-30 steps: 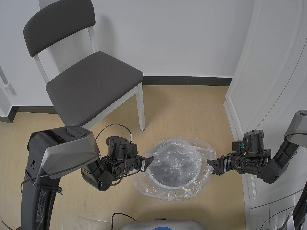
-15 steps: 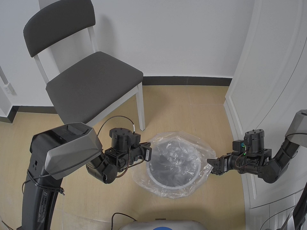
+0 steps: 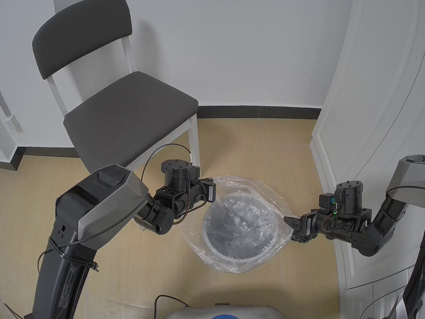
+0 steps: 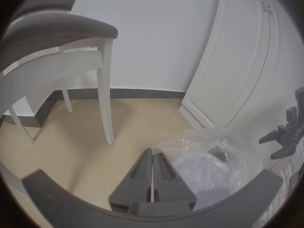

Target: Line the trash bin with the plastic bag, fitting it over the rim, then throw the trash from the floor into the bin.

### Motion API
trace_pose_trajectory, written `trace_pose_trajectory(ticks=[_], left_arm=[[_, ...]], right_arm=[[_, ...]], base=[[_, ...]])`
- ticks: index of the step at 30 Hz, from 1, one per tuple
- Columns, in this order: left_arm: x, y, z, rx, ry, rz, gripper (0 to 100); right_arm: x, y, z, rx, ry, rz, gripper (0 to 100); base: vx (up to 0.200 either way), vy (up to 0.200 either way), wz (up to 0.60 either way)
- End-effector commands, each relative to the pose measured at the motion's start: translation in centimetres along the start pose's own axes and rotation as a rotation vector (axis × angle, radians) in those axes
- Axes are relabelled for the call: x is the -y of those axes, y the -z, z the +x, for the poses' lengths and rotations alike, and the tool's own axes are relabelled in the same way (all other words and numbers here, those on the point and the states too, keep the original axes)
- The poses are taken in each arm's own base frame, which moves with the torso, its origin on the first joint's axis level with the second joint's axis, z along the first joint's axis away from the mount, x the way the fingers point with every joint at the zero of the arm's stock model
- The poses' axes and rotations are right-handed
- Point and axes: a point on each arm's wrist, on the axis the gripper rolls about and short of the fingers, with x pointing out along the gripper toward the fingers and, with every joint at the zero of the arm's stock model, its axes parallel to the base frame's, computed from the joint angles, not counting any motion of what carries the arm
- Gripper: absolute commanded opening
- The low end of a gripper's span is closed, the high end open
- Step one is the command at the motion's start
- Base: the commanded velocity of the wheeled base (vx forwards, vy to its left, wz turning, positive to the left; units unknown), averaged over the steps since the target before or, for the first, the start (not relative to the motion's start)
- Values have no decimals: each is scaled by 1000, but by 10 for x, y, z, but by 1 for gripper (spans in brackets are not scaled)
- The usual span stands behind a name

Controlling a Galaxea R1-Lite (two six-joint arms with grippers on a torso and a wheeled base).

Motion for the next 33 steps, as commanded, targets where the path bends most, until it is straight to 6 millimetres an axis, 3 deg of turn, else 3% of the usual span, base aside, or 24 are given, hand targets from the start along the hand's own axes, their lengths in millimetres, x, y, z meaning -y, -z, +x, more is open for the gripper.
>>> trace_pose_trajectory(ticks=[1, 7, 10, 14, 18, 24, 29, 33], left_arm=[[0, 12, 9, -14, 0, -7, 100], [2, 9, 4, -4, -2, -55, 100], [1, -4, -19, 17, -23, -80, 100], [-8, -4, -43, -32, -43, -74, 100], [-22, 3, -54, -72, -63, -53, 100], [-40, 13, -52, -98, -72, -46, 100], [-45, 21, -34, -79, -73, -46, 100], [-47, 21, -33, -76, -37, -50, 100]], right_arm=[[1, 9, 9, -21, 6, 1, 100], [-2, 12, 22, 11, -1, 11, 100], [-8, 15, 36, 22, 9, 57, 100], [-12, 23, 51, 3, 4, 60, 100], [-19, 22, 60, -1, -13, 46, 100], [-23, 21, 79, -40, -13, 35, 100], [-18, 13, 100, -22, 3, 44, 100], [-9, 6, 106, 7, 33, 53, 100]], base=[[0, 0, 0], [0, 0, 0], [0, 0, 0], [0, 0, 0], [0, 0, 0], [0, 0, 0], [0, 0, 0], [0, 0, 0]])
